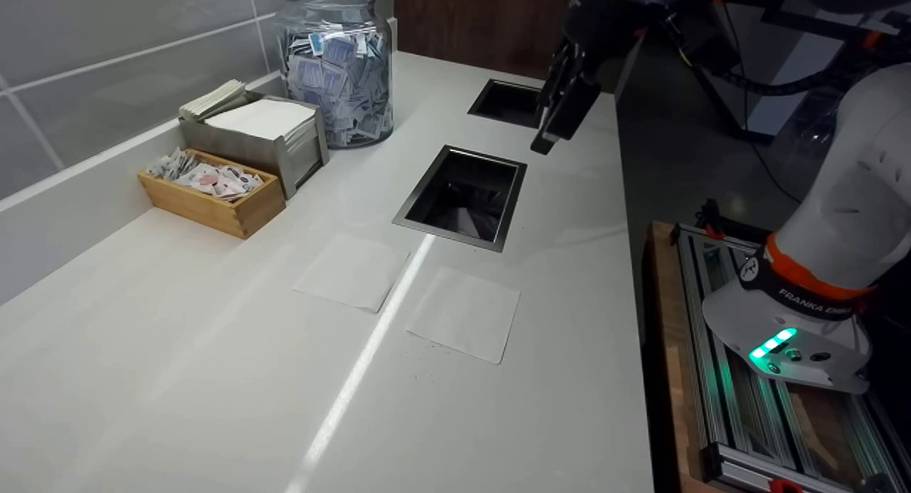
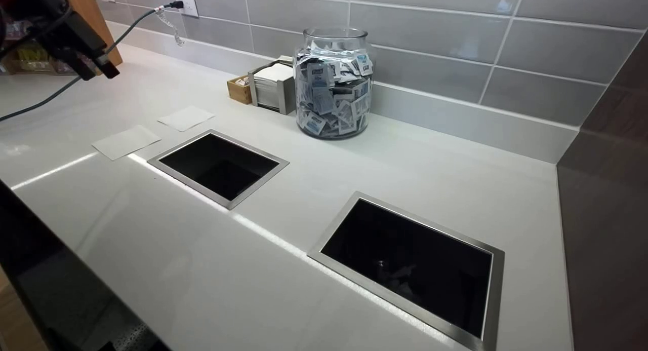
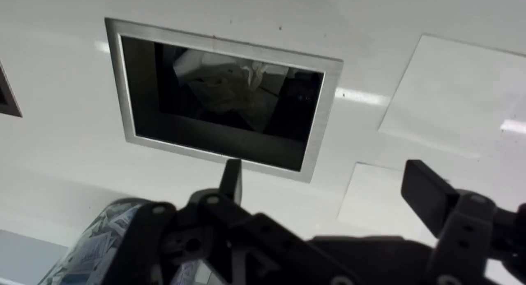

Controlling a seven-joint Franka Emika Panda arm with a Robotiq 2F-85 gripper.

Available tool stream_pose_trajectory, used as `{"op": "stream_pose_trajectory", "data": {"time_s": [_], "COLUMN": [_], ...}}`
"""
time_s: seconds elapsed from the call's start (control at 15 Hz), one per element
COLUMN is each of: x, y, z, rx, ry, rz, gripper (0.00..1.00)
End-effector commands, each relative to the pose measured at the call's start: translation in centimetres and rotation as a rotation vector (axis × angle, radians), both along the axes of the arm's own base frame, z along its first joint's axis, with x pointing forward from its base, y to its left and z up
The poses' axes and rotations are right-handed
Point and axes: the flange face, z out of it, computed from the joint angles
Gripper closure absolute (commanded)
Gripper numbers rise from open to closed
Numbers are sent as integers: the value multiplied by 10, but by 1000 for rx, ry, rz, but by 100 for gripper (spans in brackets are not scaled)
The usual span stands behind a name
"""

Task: Throw a paper towel through the left garbage shoot

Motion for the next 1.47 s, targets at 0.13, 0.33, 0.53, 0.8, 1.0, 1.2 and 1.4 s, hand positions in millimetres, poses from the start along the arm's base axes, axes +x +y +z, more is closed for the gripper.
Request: {"op": "stream_pose_trajectory", "data": {"time_s": [0.13, 0.33, 0.53, 0.8, 1.0, 1.2, 1.4], "x": [61, 89, 107, 121, 118, 124, 129], "y": [0, 14, 33, 55, 51, 55, 55], "z": [2, -15, -44, -81, -81, -88, -97], "rx": [138, 181, 221, 232, 220, 224, 257], "ry": [-165, -153, -48, 67, 53, 67, 60], "rz": [21, 1, -17, -30, -12, -15, -27], "gripper": [0, 0, 0, 0, 0, 0, 0]}}
